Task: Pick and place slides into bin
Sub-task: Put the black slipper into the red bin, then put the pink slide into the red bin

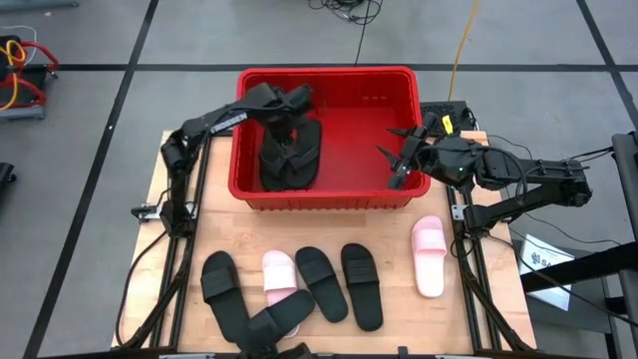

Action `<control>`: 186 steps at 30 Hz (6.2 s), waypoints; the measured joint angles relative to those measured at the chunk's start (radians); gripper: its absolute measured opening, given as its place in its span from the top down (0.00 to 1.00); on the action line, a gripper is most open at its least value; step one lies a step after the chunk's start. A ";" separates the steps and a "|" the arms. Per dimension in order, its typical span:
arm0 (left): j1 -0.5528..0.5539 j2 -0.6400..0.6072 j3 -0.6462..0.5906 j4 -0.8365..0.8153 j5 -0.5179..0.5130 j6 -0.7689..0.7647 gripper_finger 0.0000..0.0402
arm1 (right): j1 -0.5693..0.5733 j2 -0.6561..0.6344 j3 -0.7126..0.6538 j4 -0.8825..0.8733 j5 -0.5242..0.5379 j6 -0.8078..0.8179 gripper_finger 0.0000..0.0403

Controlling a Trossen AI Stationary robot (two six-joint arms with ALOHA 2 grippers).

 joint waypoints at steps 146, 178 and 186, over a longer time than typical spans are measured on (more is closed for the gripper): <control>-0.849 -0.440 -0.094 0.032 -0.439 -0.762 0.58 | 0.457 -0.050 -0.098 -0.677 -0.511 0.331 0.51; -0.939 -0.440 -0.094 0.028 -0.460 -0.728 0.58 | 0.507 -0.041 -0.642 -0.550 -0.519 0.626 0.51; -0.938 -0.440 -0.094 0.028 -0.459 -0.728 0.58 | 0.507 -0.020 -0.694 -0.548 -0.490 0.691 0.51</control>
